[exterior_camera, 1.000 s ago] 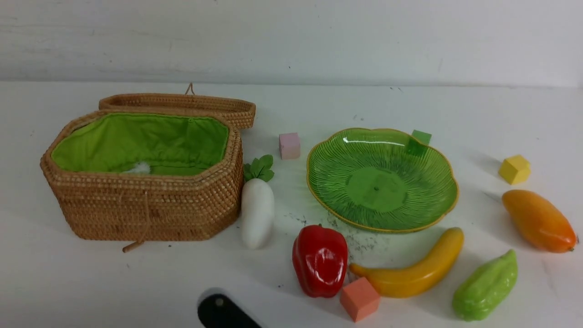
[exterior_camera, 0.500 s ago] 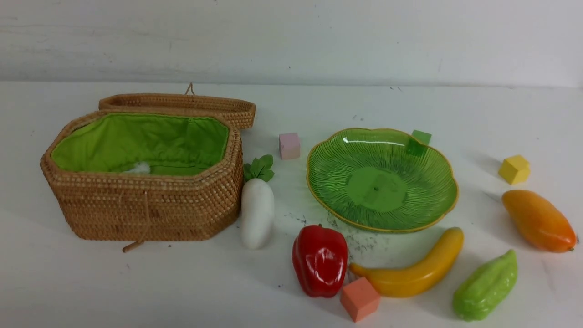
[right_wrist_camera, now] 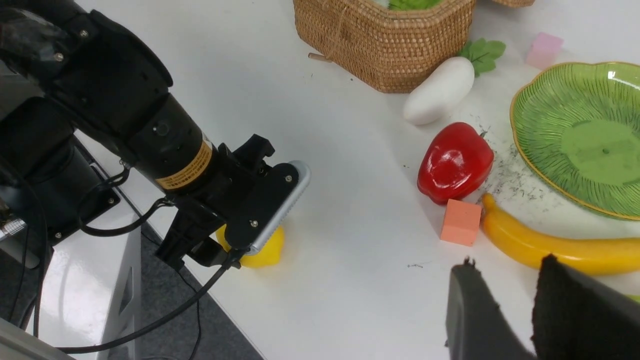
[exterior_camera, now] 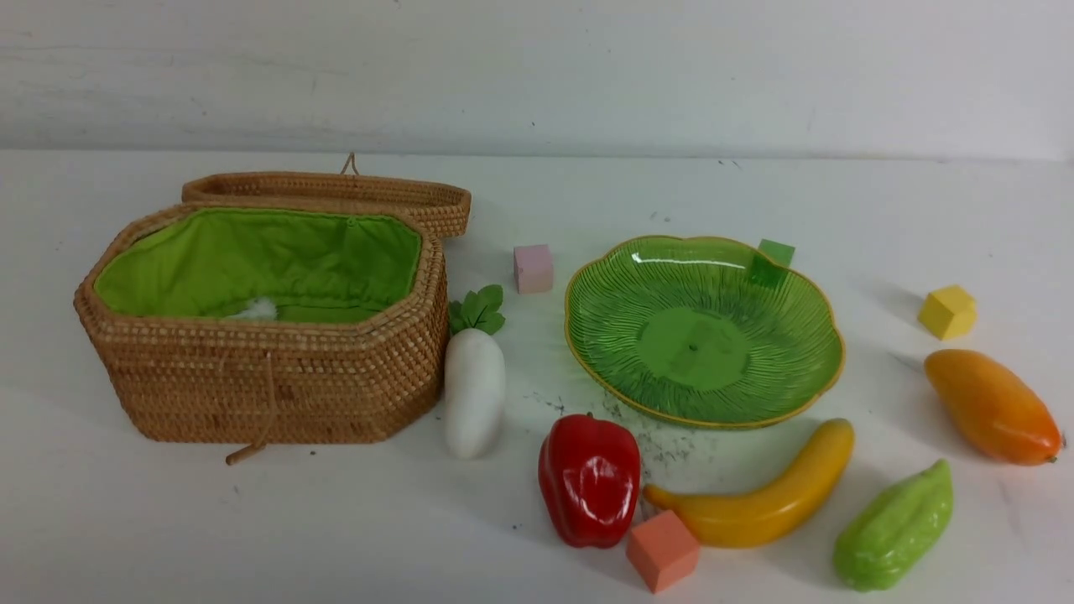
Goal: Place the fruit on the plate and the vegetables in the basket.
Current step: Grab a lemon with your left arm and place it on the plate on the right
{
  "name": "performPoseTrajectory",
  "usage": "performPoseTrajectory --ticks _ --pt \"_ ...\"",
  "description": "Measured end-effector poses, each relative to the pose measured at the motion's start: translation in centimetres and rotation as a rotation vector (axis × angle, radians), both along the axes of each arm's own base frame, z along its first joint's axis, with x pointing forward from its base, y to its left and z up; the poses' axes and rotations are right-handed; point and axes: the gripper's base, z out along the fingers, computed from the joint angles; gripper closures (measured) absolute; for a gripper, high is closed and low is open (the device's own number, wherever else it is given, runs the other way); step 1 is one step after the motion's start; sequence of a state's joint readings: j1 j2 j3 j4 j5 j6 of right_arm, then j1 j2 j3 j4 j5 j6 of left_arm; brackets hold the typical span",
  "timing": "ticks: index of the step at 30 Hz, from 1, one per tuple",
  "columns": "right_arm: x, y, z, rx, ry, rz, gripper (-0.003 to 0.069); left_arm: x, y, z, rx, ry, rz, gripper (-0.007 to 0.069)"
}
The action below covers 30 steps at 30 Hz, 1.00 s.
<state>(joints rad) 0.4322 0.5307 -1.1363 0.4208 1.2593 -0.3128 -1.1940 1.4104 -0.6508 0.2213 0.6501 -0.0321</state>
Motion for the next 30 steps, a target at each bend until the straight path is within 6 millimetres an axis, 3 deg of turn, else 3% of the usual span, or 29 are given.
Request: performPoseTrajectory --ticks 12,30 --pt "0.1 -0.1 0.0 -0.005 -0.004 -0.006 0.0458 0.4 -0.2 0.5 0.019 -0.034 -0.02 0.0055" --pt "0.7 -0.3 0.5 0.03 -0.051 -0.078 0.0457 3.0 -1.4 4.4 -0.099 -0.244 0.156 0.0055"
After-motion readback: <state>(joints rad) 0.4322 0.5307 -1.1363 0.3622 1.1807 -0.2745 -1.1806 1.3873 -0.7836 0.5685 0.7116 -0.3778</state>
